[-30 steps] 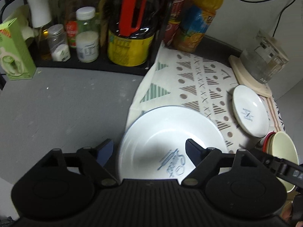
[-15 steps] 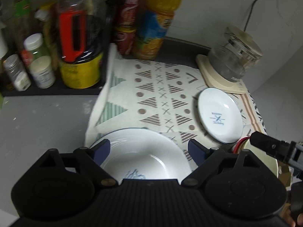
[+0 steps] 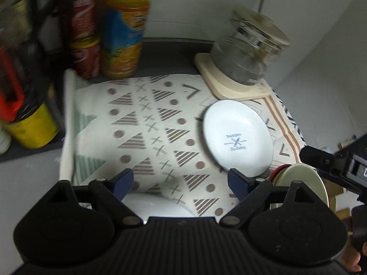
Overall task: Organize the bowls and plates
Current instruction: 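Move both grippers to the rim of the white 'Bakery' plate, then close both grippers on the 'Bakery' plate rim and lift it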
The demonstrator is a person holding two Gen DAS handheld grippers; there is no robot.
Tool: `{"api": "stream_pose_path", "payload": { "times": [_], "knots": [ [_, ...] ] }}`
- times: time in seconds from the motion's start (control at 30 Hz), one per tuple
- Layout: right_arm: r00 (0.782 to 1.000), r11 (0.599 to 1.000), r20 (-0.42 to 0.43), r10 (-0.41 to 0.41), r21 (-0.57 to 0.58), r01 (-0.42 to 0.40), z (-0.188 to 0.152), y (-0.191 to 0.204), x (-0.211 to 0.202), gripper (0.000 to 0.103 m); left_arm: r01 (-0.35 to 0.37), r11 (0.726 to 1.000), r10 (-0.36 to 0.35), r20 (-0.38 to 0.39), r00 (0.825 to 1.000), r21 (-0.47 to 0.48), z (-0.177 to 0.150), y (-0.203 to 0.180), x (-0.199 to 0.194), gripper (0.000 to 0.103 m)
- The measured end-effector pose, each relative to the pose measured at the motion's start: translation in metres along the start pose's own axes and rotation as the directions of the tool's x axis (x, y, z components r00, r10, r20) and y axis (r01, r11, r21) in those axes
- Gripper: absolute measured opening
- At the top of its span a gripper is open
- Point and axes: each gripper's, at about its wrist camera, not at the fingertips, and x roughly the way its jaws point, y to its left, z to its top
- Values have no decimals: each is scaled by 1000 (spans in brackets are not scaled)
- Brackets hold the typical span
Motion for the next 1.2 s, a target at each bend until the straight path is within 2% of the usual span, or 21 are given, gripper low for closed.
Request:
{"api": "stream_pose_path", "payload": {
  "times": [0.27, 0.5, 0.73, 0.8, 0.9, 1.0, 1.07, 1.2],
  "knots": [
    [998, 997, -17, -53, 48, 54, 13, -19, 5, 103, 27, 999, -27, -35, 999, 17, 14, -17, 21, 91],
    [997, 998, -59, -40, 43, 42, 26, -32, 20, 103, 15, 1000, -15, -47, 999, -4, 23, -26, 37, 91],
    [992, 1000, -124, -19, 16, 21, 46, -49, 47, 102, -1, 996, -3, -51, 999, -84, 34, -33, 57, 91],
    [989, 1000, -148, -4, 8, 5, 52, -54, 56, 100, -8, 993, 2, -50, 999, -118, 36, -34, 64, 90],
    [982, 1000, -191, 12, 9, -11, 59, -63, 71, 91, -13, 987, 6, -48, 999, -162, 36, -34, 73, 90],
    [974, 1000, -227, 19, -1, -20, 66, -72, 85, 83, -20, 982, 9, -57, 998, -190, 35, -36, 84, 85],
    [966, 1000, -257, 28, 1, -29, 70, -80, 97, 75, -21, 976, 6, -70, 998, -215, 34, -35, 92, 71],
    [949, 999, -313, 41, 8, -40, 73, -92, 118, 67, -33, 961, 4, -105, 994, -276, 30, -33, 111, 57]
  ]
}}
